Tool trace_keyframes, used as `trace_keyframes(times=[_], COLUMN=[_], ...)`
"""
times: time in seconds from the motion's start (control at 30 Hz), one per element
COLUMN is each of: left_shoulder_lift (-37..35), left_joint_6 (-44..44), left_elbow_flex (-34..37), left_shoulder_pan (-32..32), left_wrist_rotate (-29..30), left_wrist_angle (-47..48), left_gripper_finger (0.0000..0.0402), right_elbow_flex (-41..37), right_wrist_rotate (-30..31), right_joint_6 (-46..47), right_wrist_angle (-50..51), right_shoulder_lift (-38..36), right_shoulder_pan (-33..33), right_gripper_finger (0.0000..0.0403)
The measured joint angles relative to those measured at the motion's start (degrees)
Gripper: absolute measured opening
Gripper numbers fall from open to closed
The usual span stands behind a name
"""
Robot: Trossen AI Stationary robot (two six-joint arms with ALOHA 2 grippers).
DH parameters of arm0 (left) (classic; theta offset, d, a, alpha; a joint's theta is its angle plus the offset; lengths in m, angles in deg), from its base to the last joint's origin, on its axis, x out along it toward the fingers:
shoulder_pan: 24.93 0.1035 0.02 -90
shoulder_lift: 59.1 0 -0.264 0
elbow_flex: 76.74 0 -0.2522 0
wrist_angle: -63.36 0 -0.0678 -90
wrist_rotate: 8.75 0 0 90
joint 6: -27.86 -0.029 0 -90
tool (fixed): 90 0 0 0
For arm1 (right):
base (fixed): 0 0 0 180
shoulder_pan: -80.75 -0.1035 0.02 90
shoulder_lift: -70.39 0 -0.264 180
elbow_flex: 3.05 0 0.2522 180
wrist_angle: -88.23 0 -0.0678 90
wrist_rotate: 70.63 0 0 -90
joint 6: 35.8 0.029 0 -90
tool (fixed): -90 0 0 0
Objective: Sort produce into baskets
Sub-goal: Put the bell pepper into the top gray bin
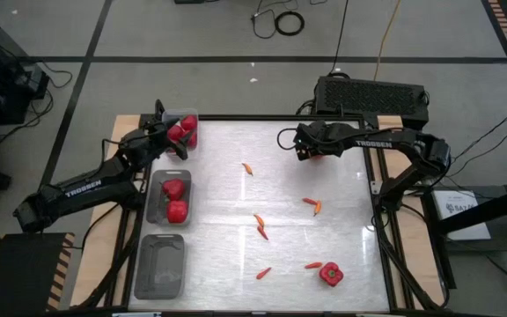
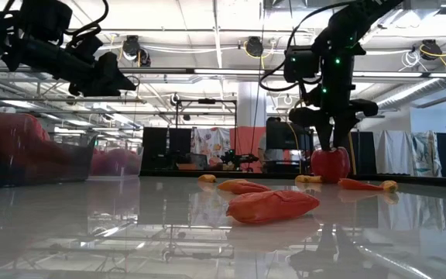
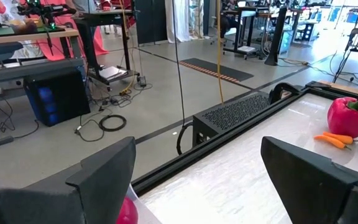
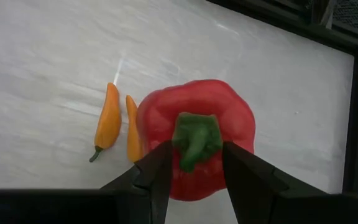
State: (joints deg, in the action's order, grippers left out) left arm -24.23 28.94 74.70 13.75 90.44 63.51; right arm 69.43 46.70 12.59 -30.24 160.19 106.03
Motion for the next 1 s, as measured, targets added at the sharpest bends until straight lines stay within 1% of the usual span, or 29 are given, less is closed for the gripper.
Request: trace_keyframes(times=[0.13, 0.23, 0.53, 0.6, 0.73, 0.9, 1.0], left_shoulder_lift=[0.00, 0.00, 0.00, 0.00, 0.00, 0.00, 0.00], left_joint_6=[0.00, 0.00, 0.00, 0.00, 0.00, 0.00, 0.00], left_elbow_flex=[0.00, 0.00, 0.00, 0.00, 0.00, 0.00, 0.00], left_shoulder_pan=[0.00, -0.02, -0.02, 0.00, -0.01, 0.00, -0.01], left_wrist_rotate=[0.00, 0.00, 0.00, 0.00, 0.00, 0.00, 0.00], left_wrist_angle=[0.00, 0.02, 0.02, 0.02, 0.02, 0.02, 0.00], left_gripper_finger=[0.0352, 0.0352, 0.0352, 0.0352, 0.0352, 0.0352, 0.0352], right_elbow_flex=[0.00, 0.00, 0.00, 0.00, 0.00, 1.37, 3.24], right_wrist_rotate=[0.01, -0.06, -0.17, -0.18, -0.82, -3.90, -3.81], right_joint_6=[-0.23, -0.84, -1.77, -2.74, -3.62, -4.35, -9.17], right_wrist_angle=[0.00, -0.04, 0.00, 0.00, 0.00, -0.99, -5.65], right_shoulder_lift=[0.00, 0.00, 0.00, 0.00, 0.00, 0.03, 0.07], right_shoulder_pan=[0.00, 0.00, 0.00, 0.00, -0.18, -2.59, -5.44], right_gripper_finger=[0.0131, 0.0116, 0.0025, 0.0011, 0.0011, 0.0011, 0.0011])
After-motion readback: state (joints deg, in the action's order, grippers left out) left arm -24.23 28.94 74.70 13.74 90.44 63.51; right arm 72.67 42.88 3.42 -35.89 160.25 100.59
